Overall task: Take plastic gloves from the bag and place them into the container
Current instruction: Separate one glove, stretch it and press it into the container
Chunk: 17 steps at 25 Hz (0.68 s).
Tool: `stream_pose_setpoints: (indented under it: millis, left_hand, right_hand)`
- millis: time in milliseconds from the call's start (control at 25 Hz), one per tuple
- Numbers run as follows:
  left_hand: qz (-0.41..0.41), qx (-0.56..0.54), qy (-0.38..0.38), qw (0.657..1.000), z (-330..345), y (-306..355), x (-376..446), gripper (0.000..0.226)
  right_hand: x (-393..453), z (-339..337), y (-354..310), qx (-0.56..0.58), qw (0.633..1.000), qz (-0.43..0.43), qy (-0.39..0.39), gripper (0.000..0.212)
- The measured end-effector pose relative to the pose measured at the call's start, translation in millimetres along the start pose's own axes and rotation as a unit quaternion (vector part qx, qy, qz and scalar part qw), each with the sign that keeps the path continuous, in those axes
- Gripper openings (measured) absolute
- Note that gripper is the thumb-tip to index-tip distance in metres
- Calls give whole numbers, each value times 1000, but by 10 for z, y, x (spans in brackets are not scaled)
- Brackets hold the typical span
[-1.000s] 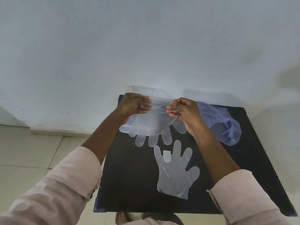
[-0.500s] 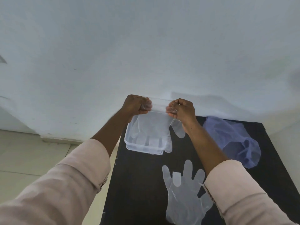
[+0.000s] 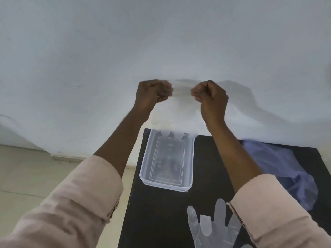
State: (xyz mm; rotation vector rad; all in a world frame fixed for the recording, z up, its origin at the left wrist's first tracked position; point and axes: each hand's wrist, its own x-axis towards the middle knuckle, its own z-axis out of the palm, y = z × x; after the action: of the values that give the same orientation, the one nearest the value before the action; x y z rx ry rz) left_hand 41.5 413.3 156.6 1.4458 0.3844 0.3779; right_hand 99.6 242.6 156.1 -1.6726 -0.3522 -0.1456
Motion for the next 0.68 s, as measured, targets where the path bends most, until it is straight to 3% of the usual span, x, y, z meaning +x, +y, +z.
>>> stream_pose_setpoints:
  millis: [160,280,360,480,680]
  left_hand:
    - [43,-29,-43,998,-170,-340,-226,19]
    - [-42,32,-50,997,-321,-897,-429,13]
    - [-40,179,-57,981,-430,-1234,-522,15]
    - [48,395,-125,909,-507,-1531,-625,24]
    - [152,551,-192,798,-455,-1705,-719,19]
  right_hand:
    - [-381,42,252,-25,995,-91,31,16]
    - [-850,77,714,-54,998,-26,-13,14]
    - [-1094,80,1009,-92,994,21,-57,16]
    - [-1274,98,1284,-164,977,43,-132,16]
    - [-1329,126,1422,-326,911,21,-252,14]
